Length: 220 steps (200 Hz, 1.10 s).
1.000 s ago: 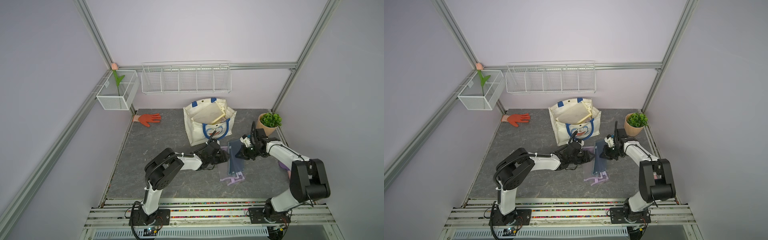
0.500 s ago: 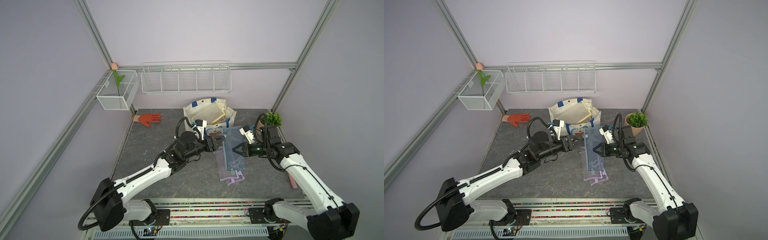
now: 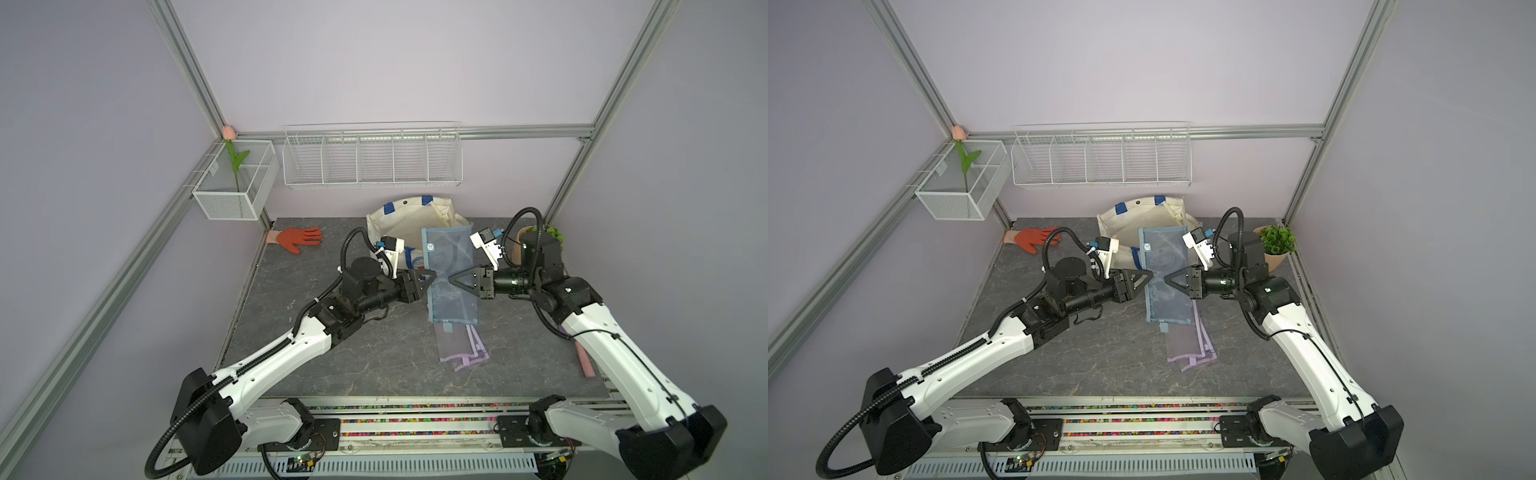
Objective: Put the pencil pouch into the canvas bag
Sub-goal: Pick up the pencil pouch, then place the pencil pouch in the canvas bag.
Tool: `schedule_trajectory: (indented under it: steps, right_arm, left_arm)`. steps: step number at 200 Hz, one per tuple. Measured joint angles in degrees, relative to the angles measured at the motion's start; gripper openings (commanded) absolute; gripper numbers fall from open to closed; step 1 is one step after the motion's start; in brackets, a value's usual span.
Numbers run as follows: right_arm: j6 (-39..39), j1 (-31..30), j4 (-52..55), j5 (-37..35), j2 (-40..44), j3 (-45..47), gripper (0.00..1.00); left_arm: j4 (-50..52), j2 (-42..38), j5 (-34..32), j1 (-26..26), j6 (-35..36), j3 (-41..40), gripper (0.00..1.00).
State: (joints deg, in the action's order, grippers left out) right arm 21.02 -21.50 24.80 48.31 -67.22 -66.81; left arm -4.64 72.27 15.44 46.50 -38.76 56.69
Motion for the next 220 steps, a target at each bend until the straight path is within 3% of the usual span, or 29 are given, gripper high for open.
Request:
schedule_trajectory:
  steps: [12,39,53,71,103,122,161,220]
  right_arm:
    - [0.15,-0.09,-0.39,0.02,-0.66,0.00,0.07]
    - [0.22,-0.09,-0.70,0.00,-1.03,0.00,0.08]
    - [0.22,-0.09,-0.68,-0.07,-1.05,0.00,0.15]
    - [-0.26,-0.11,-0.22,-0.66,-1.05,-0.07,0.33]
    - [-1.64,-0.15,3.93,-4.66,-1.16,-1.84,0.85]
    - [-3.15,-0.15,7.76,-8.09,-1.55,-4.04,1.00]
    - [-6.05,-0.09,14.51,-14.78,-1.68,-5.49,0.91]
    - [-6.51,1.27,19.52,-18.08,-1.68,-5.49,0.89]
  left_arm:
    - [-1.53,0.79,0.76,0.00,-0.15,0.00,0.41]
    - [-3.74,1.29,2.36,0.00,-0.28,0.11,0.13]
    - [-3.98,1.29,2.71,-0.09,0.00,0.31,0.03]
    - [-2.91,1.11,2.56,-0.11,1.46,1.05,0.00]
    - [6.97,0.61,-0.11,-1.53,8.24,7.34,0.00]
    - [15.13,1.07,-2.84,-3.85,15.45,14.88,0.00]
    - [28.83,10.88,-9.88,-9.09,34.16,40.50,0.00]
    - [48.76,45.44,-17.18,-9.79,57.79,93.39,0.00]
